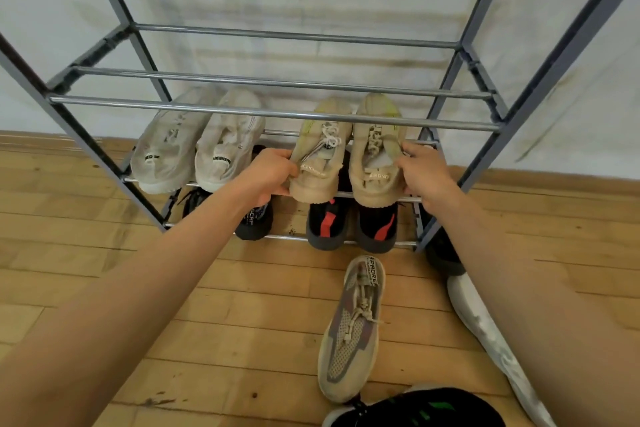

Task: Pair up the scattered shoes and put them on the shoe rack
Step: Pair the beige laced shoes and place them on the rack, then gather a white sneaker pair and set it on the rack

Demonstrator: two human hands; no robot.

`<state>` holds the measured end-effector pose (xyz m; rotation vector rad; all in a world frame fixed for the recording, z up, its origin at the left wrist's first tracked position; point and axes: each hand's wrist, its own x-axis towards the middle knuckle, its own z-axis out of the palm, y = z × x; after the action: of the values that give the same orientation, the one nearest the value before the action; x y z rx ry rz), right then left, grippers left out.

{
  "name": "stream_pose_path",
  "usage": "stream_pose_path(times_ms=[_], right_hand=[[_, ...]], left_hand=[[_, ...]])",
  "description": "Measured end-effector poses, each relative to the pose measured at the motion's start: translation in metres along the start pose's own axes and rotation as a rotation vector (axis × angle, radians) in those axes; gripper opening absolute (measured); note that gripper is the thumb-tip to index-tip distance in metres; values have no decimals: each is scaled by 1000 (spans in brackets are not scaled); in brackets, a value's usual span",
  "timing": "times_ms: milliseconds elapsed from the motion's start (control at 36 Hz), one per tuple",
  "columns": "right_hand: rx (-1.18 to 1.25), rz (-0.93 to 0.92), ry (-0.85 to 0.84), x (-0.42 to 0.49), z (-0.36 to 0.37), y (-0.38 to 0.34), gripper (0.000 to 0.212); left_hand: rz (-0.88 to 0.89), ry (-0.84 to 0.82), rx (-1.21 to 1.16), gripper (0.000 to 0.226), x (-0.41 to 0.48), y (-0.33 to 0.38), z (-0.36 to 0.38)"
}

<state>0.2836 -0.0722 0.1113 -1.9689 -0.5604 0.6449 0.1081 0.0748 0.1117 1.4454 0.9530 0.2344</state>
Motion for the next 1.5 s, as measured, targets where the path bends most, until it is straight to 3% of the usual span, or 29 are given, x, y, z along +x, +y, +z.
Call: stream_pose_path(times_ms=[139,333,556,722,861,1028,1111,1194,1250,1389,1500], right_hand=[[-27,27,-11,1,-2,8,33],[-47,24,10,4,-2,13,32],[-82,17,177,5,-4,19,31],[-161,18,122,1,-1,23,36],[-142,-69,47,-21,-4,32,41],[-169,-304,175,-79,-13,57,45],[-224,-446,222,-99,-21,91,33],[-359,-492,246,-107,-31,132,27],[-467,-389,229,-106,-38,160,30],[-639,171,175,-102,-55,208,52],[-782,367,144,-99,-70,232,68]], left_hand=[[59,7,90,34,3,-6,7],[92,-7,-4,32,1,-12,16],[73,-29,-15,40,4,-9,21],[170,34,114,33,1,-17,24],[279,149,253,40,-11,-34,29],[426,295,298,58,-55,-61,63],[461,192,338,63,-81,-79,92],[421,-7,489,54,-87,-101,117],[386,-119,595,49,-85,-115,128],[348,-255,932,44,-78,-144,144],[333,-303,1126,45,-74,-159,151]])
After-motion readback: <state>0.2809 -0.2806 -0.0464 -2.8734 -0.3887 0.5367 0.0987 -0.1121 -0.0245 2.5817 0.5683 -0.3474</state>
